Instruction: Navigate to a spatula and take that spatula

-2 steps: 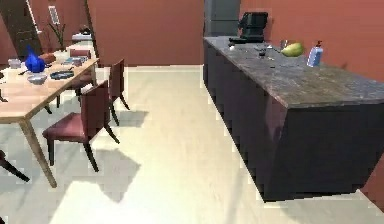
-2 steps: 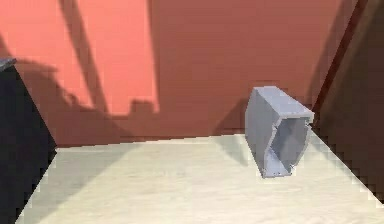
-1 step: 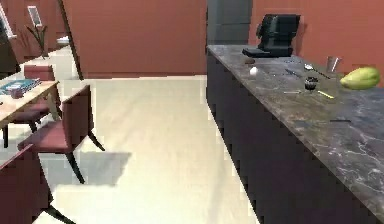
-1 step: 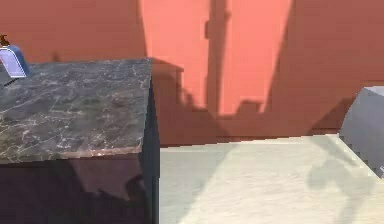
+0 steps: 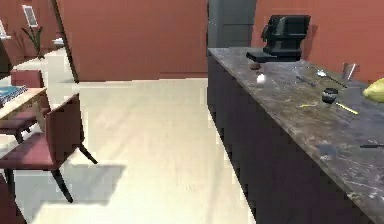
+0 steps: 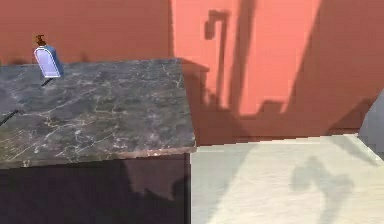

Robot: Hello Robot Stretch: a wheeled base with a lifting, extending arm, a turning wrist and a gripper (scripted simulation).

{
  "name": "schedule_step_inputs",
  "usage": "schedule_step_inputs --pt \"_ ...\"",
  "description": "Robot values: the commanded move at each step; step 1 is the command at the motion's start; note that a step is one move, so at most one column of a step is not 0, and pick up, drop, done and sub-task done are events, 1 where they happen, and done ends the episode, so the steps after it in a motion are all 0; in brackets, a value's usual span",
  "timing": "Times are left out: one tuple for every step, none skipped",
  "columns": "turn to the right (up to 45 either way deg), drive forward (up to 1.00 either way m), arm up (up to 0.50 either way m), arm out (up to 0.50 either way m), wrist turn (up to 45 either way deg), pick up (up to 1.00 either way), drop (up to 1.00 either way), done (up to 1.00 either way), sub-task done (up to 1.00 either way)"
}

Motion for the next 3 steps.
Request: schedule_step_inputs --pt "-39.0 0.0 0.0 0.0 0.0 0.0 0.0 0.0 0.0" --pt "-6.0 0.0 0.0 0.0 0.0 0.0 0.0 0.0 0.0" --pt "45.0 0.0 0.0 0.0 0.0 0.0 0.0 0.0 0.0"
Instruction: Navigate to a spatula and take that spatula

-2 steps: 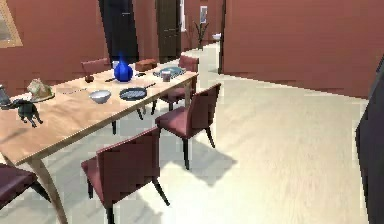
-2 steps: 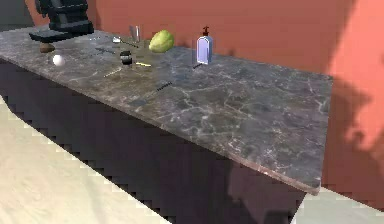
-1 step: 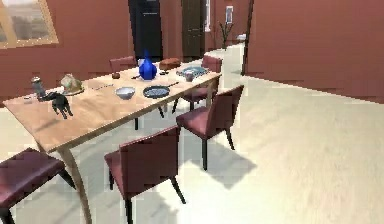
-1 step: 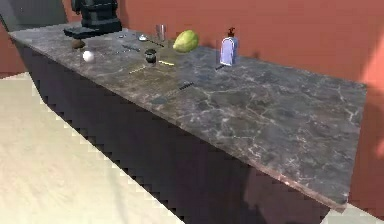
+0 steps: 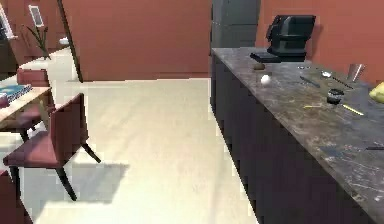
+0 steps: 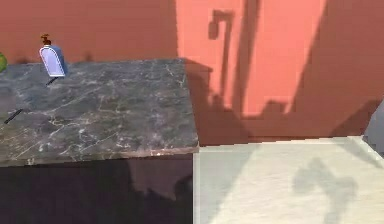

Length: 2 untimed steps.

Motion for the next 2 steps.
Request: schedule_step_inputs --pt "45.0 0.0 0.0 0.0 0.0 0.0 0.0 0.0 0.0" --pt "45.0 0.0 0.0 0.0 0.0 0.0 0.0 0.0 0.0"
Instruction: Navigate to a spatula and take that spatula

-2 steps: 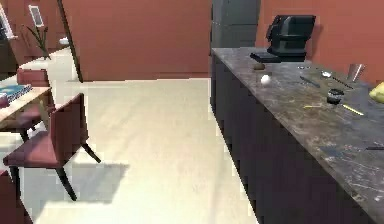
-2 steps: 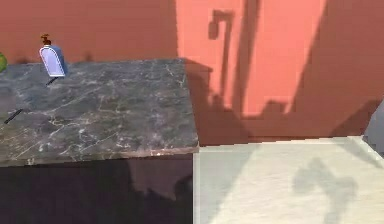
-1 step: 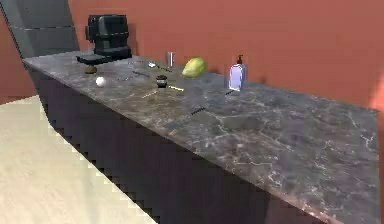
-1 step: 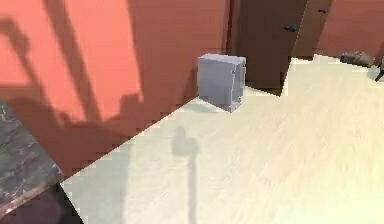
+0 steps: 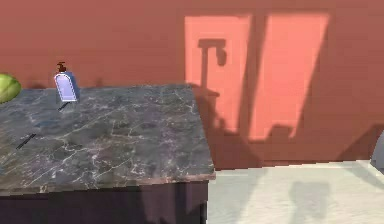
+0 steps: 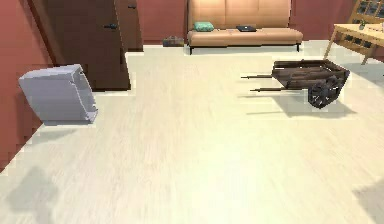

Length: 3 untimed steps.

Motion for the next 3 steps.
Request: schedule_step_inputs --pt "30.0 0.0 0.0 0.0 0.0 0.0 0.0 0.0 0.0" --pt "0.0 0.45 0.0 0.0 0.0 0.0 0.0 0.0 0.0" --pt "-15.0 0.0 0.0 0.0 0.0 0.0 0.0 0.0 0.0"
